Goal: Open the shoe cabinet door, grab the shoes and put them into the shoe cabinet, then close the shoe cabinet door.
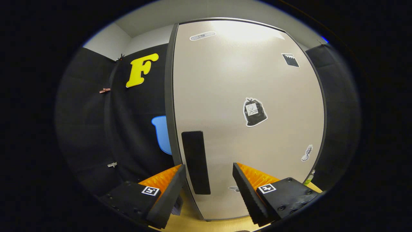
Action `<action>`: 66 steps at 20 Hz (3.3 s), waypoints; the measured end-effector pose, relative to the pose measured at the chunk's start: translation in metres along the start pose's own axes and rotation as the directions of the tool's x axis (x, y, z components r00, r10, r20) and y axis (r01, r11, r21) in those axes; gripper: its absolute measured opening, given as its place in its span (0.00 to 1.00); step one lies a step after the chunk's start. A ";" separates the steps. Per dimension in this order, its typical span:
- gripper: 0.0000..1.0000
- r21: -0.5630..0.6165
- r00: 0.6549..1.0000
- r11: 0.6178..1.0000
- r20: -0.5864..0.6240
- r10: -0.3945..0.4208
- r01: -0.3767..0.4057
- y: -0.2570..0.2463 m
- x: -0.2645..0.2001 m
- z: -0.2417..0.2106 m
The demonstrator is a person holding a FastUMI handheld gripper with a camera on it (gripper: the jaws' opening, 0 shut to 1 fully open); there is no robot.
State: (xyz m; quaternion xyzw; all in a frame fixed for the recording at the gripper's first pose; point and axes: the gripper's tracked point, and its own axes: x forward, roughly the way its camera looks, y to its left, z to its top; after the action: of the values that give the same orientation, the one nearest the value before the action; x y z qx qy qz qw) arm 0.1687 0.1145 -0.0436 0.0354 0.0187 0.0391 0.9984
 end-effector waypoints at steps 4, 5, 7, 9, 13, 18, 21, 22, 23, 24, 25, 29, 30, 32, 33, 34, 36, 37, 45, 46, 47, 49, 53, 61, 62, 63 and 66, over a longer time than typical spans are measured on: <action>0.92 -0.017 1.000 1.000 -0.008 -0.021 0.021 0.003 0.016 -0.007; 0.81 -0.028 0.999 0.999 0.004 -0.036 0.036 0.001 0.015 -0.005; 0.69 -0.039 0.999 0.998 0.013 -0.045 0.046 0.002 0.017 -0.005; 0.66 -0.036 1.000 0.999 0.015 -0.001 0.002 0.015 0.020 -0.005; 0.31 -0.072 1.000 0.997 0.010 -0.026 0.026 0.013 0.015 -0.007; 0.31 -0.089 1.000 0.996 -0.008 0.008 -0.009 0.015 0.001 -0.008; 0.31 -0.082 0.999 0.996 -0.011 0.035 -0.035 0.012 -0.020 -0.007; 0.31 -0.077 0.999 0.996 -0.010 0.043 -0.043 0.010 -0.029 -0.007; 0.31 -0.070 0.999 0.996 -0.008 0.049 -0.050 0.009 -0.039 -0.006; 0.31 -0.064 0.998 0.996 -0.010 0.054 -0.055 0.006 -0.050 -0.005; 0.31 -0.058 0.998 0.996 -0.012 0.061 -0.061 0.003 -0.059 -0.004; 0.31 -0.034 0.995 0.995 -0.027 0.091 -0.092 -0.009 -0.095 -0.005; 0.31 -0.034 0.994 0.994 -0.033 0.100 -0.101 -0.013 -0.104 -0.005; 0.31 -0.041 0.992 0.992 -0.038 0.122 -0.123 -0.020 -0.120 -0.004; 0.31 -0.048 0.990 0.989 -0.037 0.135 -0.137 -0.026 -0.128 -0.002; 0.31 -0.053 0.988 0.987 -0.038 0.150 -0.152 -0.031 -0.136 -0.002; 0.31 -0.057 0.983 0.982 -0.046 0.177 -0.179 -0.042 -0.152 0.001; 0.31 -0.058 0.981 0.980 -0.048 0.188 -0.191 -0.049 -0.159 0.002; 0.30 -0.071 0.971 0.969 -0.052 0.231 -0.235 -0.119 -0.218 0.012; 0.30 -0.071 0.972 0.970 -0.051 0.230 -0.233 -0.125 -0.222 0.011; 0.30 -0.072 0.973 0.971 -0.052 0.227 -0.230 -0.133 -0.226 0.013; 0.30 -0.083 0.976 0.973 -0.056 0.213 -0.217 -0.151 -0.233 0.014; 0.24 -0.075 0.979 0.977 -0.058 0.194 -0.198 -0.181 -0.244 0.017; 0.24 -0.086 0.994 0.990 -0.011 0.112 -0.113 -0.238 -0.275 0.034; 0.24 -0.084 0.996 0.992 -0.005 0.093 -0.093 -0.247 -0.282 0.038; 0.24 -0.082 0.998 0.994 0.006 0.068 -0.067 -0.259 -0.293 0.042; 0.24 -0.085 0.997 0.996 0.066 0.028 -0.022 -0.273 -0.324 0.060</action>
State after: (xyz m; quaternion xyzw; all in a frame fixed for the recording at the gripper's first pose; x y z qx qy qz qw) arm -0.1310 -0.1871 0.0075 -0.0050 -0.0169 0.0510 0.9985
